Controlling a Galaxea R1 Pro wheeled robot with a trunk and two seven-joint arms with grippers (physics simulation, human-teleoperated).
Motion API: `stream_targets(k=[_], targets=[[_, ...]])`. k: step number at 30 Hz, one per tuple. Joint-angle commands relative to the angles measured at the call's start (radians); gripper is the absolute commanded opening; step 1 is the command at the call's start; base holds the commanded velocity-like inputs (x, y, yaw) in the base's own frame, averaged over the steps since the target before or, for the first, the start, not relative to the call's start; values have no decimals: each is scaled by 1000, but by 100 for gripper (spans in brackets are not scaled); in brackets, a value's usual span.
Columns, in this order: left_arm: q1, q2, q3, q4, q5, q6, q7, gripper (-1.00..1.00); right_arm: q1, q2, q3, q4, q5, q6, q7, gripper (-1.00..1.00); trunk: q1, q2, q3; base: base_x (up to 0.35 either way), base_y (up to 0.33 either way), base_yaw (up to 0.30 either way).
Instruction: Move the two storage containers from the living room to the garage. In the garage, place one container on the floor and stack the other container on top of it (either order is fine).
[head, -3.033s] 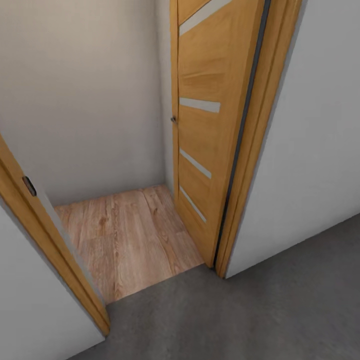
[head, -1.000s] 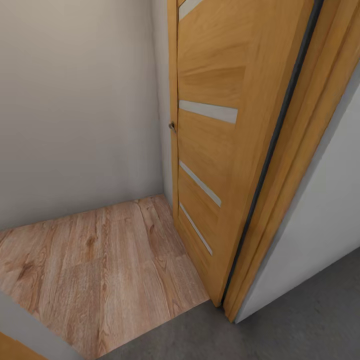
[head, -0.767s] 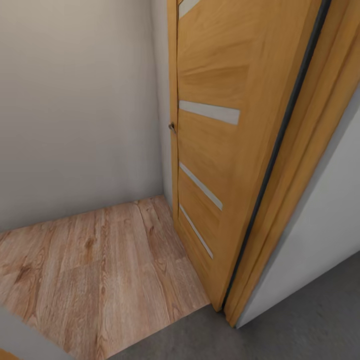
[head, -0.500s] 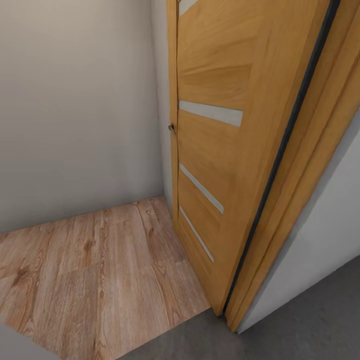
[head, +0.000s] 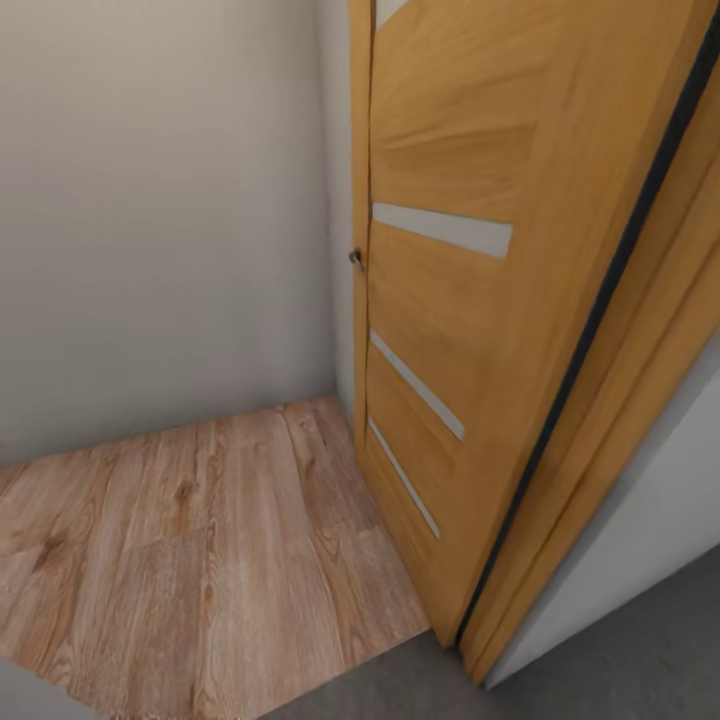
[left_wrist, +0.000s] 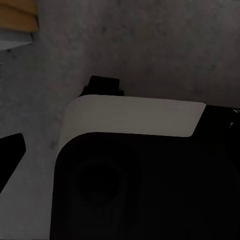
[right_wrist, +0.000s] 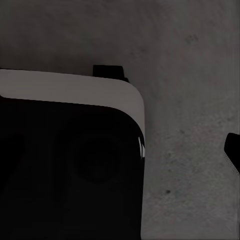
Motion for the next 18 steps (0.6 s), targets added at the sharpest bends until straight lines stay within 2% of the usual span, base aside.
stream_targets(k=[1, 18], targets=[[-1, 0, -1, 1, 8, -3, 2, 100, -1, 1, 8, 3, -9, -5, 0, 100, 0, 0, -1, 7, 0, 261], [-1, -1, 0, 1, 8, -3, 2, 100, -1, 1, 8, 3, -9, -5, 0, 100, 0, 0, -1, 1, 0, 269]])
